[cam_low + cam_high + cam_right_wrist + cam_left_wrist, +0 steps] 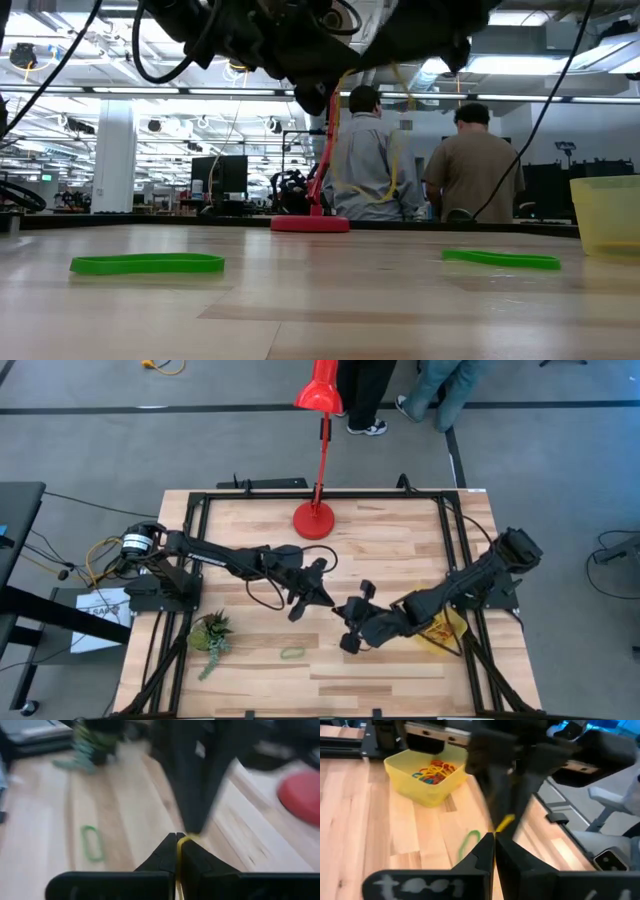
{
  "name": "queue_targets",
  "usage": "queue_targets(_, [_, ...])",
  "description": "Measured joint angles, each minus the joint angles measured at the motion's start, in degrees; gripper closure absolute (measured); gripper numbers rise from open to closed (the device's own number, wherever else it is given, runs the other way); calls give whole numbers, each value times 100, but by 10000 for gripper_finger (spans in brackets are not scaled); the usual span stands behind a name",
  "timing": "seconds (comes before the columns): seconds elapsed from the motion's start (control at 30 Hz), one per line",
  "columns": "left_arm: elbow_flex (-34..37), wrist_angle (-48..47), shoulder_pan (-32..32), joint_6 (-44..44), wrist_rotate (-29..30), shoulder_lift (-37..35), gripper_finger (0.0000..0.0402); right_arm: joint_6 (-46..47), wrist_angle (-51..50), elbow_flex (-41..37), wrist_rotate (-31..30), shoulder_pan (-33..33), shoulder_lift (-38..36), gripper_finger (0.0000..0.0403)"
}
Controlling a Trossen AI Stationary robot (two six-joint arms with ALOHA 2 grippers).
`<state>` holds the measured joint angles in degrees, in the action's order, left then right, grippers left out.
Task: Pick and place rubber bands into bin
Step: Put the yellow rubber band into the container
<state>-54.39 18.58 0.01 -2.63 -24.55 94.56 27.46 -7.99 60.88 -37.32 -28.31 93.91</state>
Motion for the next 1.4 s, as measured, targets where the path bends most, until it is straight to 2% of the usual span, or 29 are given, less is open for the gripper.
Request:
queue_targets(0.2, [0, -28, 4, 152, 211, 0, 401, 1134, -1155, 0, -4, 240, 0, 402])
queue_targets(0.47, [0, -81, -4, 1116, 1746, 2, 401, 1165, -1107, 0, -39, 297, 0, 402])
queue_targets(0.57, [0, 26, 8, 1003, 1884, 4, 401, 1157, -1117, 0, -48, 297, 0, 402])
queue_targets(0.67, [0, 101, -6, 993, 1682, 25, 398, 1157, -1126, 0, -34, 297, 0, 402])
queue_targets(0.77, [2, 87, -17, 1052, 1485, 33, 383, 1155, -1132, 0, -4, 292, 0, 402])
queue_targets(0.87, [2, 57, -60, 1051, 1572, 33, 357, 1157, -1134, 0, -10, 294, 15, 401])
queue_targets(1.1, [2, -103, -92, 1048, 2361, 33, 297, 1463, -1375, 0, -328, 421, 15, 402])
queue_targets(1.23, [2, -332, -98, 1011, 2688, 33, 284, 2287, -2580, 56, 38, 371, -132, 402])
queue_targets(1.3, [2, -419, -98, 1009, 2773, 33, 283, 2882, -3723, 311, 448, 265, -341, 402])
queue_targets(1.4, [2, -594, -98, 1014, 2793, 33, 282, 3955, -5627, 875, 629, 33, -630, 402])
